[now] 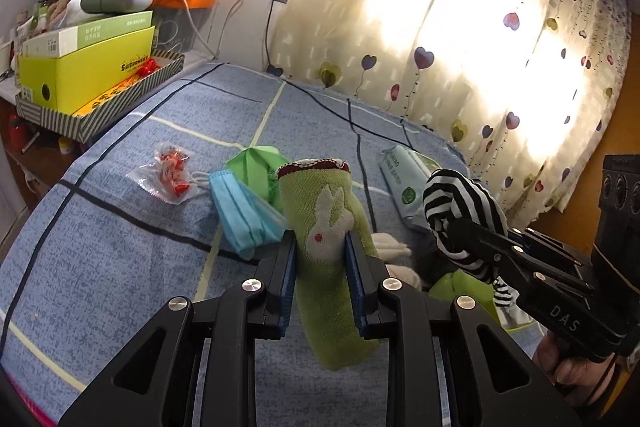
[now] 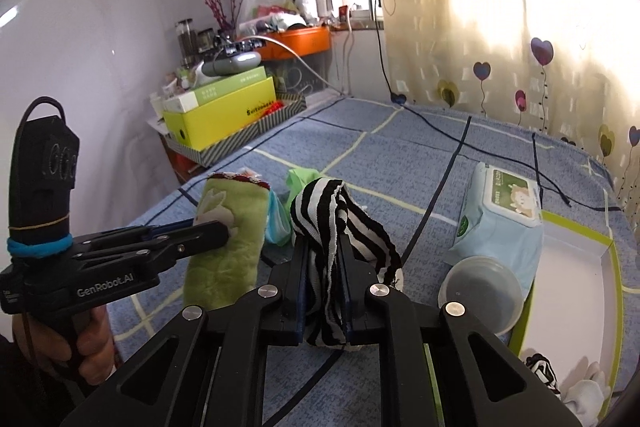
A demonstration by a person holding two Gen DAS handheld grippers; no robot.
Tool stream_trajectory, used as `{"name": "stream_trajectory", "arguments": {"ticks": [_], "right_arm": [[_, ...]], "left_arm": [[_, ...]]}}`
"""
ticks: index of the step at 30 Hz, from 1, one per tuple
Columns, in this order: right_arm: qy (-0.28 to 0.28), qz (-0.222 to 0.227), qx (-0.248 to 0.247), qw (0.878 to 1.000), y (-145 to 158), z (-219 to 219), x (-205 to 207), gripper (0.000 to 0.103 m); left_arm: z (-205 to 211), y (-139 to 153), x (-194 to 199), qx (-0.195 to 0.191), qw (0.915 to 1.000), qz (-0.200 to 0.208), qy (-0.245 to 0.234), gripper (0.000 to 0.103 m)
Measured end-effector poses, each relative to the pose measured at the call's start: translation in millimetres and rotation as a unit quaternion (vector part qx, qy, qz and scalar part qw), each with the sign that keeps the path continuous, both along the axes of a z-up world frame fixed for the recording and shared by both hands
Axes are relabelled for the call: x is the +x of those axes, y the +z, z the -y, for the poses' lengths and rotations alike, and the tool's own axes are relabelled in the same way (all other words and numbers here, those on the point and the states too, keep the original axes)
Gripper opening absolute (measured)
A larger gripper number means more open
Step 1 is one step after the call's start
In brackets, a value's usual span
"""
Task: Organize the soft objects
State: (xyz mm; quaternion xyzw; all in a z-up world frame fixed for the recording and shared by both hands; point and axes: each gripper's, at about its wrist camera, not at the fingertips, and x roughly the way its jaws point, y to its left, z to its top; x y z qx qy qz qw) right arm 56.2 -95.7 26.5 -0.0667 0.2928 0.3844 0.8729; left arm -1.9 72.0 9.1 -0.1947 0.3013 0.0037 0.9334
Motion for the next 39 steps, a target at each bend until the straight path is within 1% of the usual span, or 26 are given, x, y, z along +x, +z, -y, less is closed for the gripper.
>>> {"name": "stream_trajectory", "arguments": {"ticks": [5, 16, 24, 32, 39], "right_arm": [[-0.016, 0.008, 0.008, 1.0, 5, 16, -4, 0.012], [-0.068, 0.029, 0.023, 0.997, 22, 62, -6, 0.012], [-0.094, 0.033, 0.024, 0.995, 23, 84, -7, 0.012], [-0.121, 0.037, 0.028, 0.992, 25, 109, -6, 0.012], [-0.16, 0.038, 0.036, 0.986, 24, 145, -2, 0.012]], "left_arm": [[11, 7, 2, 0.007, 0.9999, 0.007, -0.013, 0.025], [34, 25, 11, 0.018, 0.9987, 0.026, -0.04, 0.025], [55, 33, 21, 0.025, 0.997, 0.032, -0.065, 0.025], [85, 44, 31, 0.033, 0.9937, 0.041, -0.099, 0.025], [110, 51, 41, 0.038, 0.9903, 0.048, -0.125, 0.025]]}}
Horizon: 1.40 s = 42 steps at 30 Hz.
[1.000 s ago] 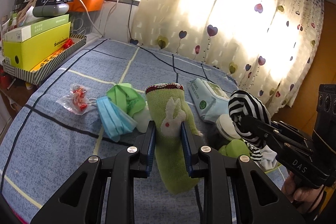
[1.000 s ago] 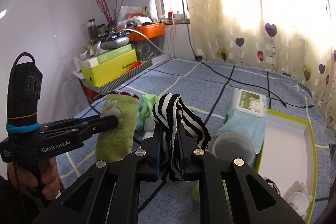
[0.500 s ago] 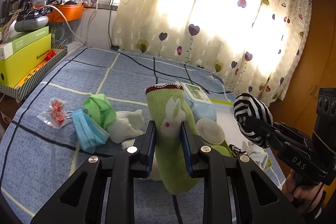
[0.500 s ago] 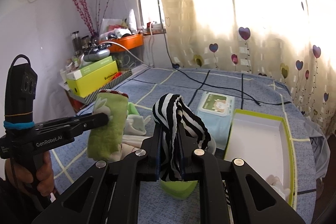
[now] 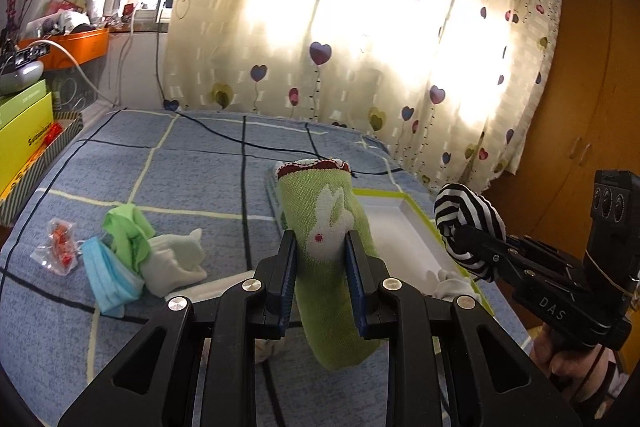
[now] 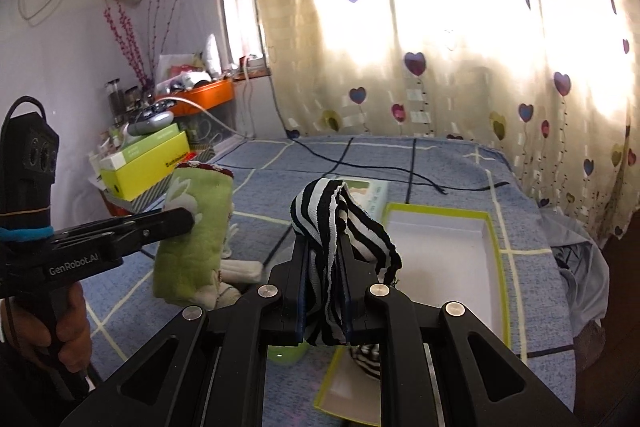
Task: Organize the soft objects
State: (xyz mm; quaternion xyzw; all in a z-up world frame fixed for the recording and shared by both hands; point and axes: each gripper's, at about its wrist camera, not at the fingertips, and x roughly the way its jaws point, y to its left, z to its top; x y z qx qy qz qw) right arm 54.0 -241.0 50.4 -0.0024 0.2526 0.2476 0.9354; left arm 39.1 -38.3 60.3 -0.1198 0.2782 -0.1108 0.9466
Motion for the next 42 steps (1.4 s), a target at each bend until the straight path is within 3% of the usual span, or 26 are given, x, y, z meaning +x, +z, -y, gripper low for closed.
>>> {"name": "stream_trajectory", "arguments": {"ticks": [16, 42], "right_arm": [[-0.054, -0.023, 0.017, 0.998, -20, 59, 18, 0.012], [-0.066, -0.102, 0.015, 0.992, -69, 82, 75, 0.013]], "left_arm": [[54, 0, 27, 0.015, 0.9985, -0.009, -0.051, 0.025], [116, -34, 90, 0.057, 0.9912, -0.075, -0.093, 0.025]]}}
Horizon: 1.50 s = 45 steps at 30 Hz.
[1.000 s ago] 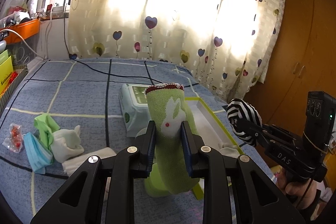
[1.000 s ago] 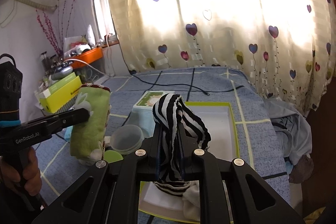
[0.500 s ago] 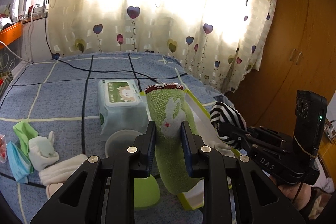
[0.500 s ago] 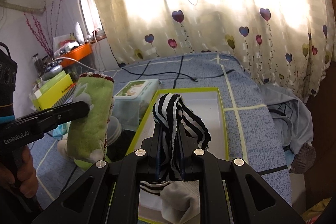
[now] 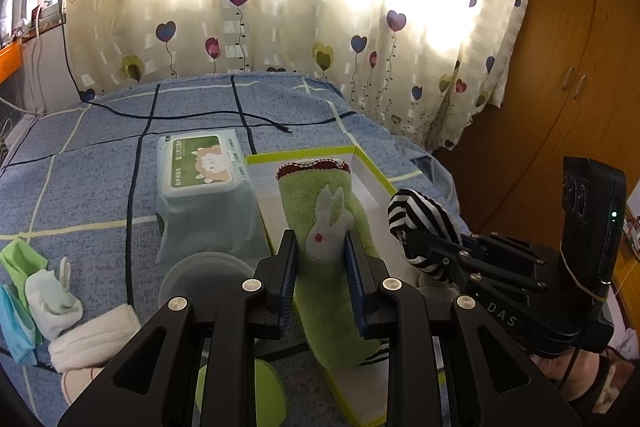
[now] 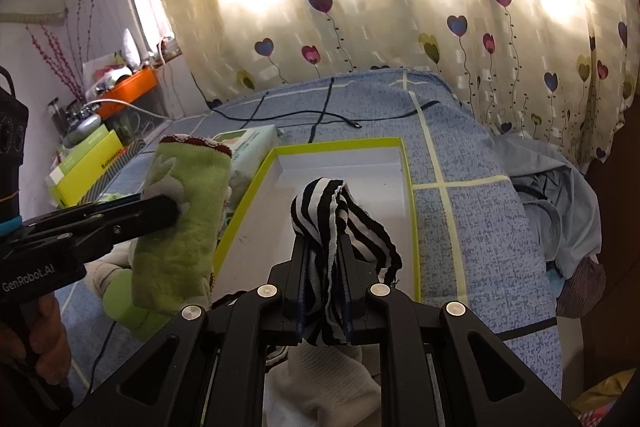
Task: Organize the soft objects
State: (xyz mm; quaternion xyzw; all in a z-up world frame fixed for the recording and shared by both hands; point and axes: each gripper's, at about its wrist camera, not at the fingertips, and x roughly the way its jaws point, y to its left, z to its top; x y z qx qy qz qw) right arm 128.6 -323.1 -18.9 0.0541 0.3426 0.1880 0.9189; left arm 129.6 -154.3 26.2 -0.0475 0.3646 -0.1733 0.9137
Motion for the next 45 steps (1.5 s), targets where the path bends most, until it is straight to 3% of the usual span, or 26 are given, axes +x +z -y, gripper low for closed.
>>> {"name": "stream_trajectory", "arguments": {"ticks": [4, 9, 20, 23, 34, 45], "right_arm": [[0.003, -0.007, 0.002, 1.0, -3, 1, 4, 0.02], [0.001, -0.008, 0.005, 1.0, -3, 3, 5, 0.043], [-0.017, 0.0, 0.013, 1.0, 0, 17, 1, 0.043], [-0.02, -0.001, 0.013, 1.0, 0, 18, 0, 0.043], [-0.02, 0.008, 0.009, 1.0, 8, 16, -8, 0.043], [-0.019, 0.028, -0.003, 0.999, 25, 7, -28, 0.052]], "left_arm": [[5, -6, 9, 0.005, 0.9999, -0.01, -0.001, 0.025], [11, -13, 19, 0.011, 0.9997, -0.02, 0.0, 0.025], [22, -26, 36, 0.021, 0.9992, -0.032, -0.013, 0.027], [23, -25, 36, 0.027, 0.9992, -0.025, -0.013, 0.034], [17, -12, 19, 0.005, 0.9996, -0.012, -0.027, 0.035], [6, 11, -9, -0.016, 0.9992, 0.019, -0.031, 0.035]]}}
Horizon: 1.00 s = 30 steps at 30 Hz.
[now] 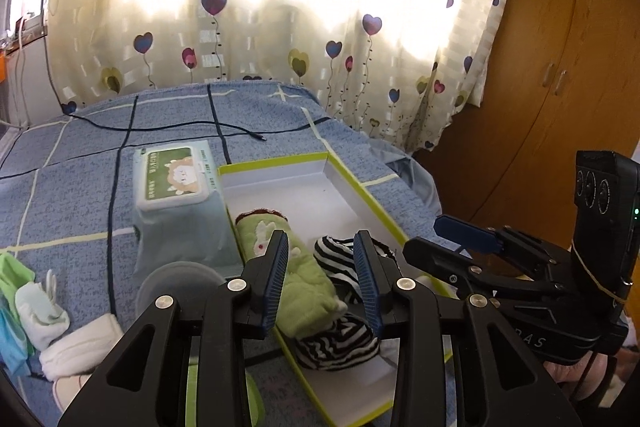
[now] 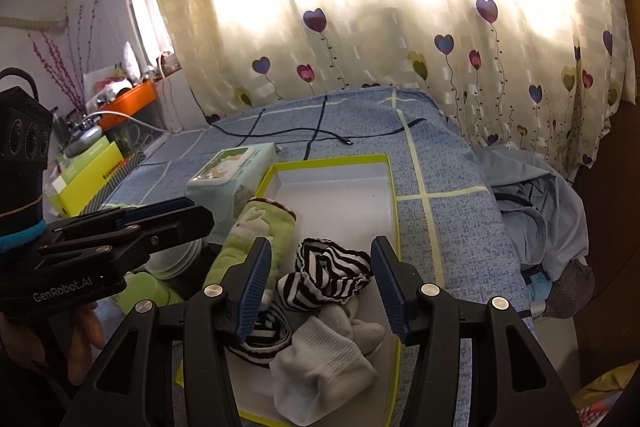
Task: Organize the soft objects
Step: 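Lower both socks into the lime-rimmed box and open both grippers, then withdraw both tools from the box toward the pile of soft items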
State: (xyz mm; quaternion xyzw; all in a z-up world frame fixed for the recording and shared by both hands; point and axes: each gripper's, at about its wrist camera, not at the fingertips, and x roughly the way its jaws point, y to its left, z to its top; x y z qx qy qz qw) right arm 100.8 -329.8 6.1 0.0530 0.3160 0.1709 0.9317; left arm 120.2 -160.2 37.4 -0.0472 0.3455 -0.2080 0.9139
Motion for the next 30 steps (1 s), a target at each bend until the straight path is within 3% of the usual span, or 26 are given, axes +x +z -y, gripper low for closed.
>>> {"name": "stream_trajectory", "arguments": {"ticks": [18, 30], "right_arm": [[0.032, 0.028, -0.033, 0.999, 19, -45, -43, 0.067], [0.068, 0.035, -0.044, 0.996, 24, -84, -59, 0.069]], "left_arm": [[-51, 2, -44, -0.018, 0.9994, 0.004, 0.03, 0.035], [-85, 1, -72, -0.02, 0.9984, 0.015, 0.05, 0.035]]}}
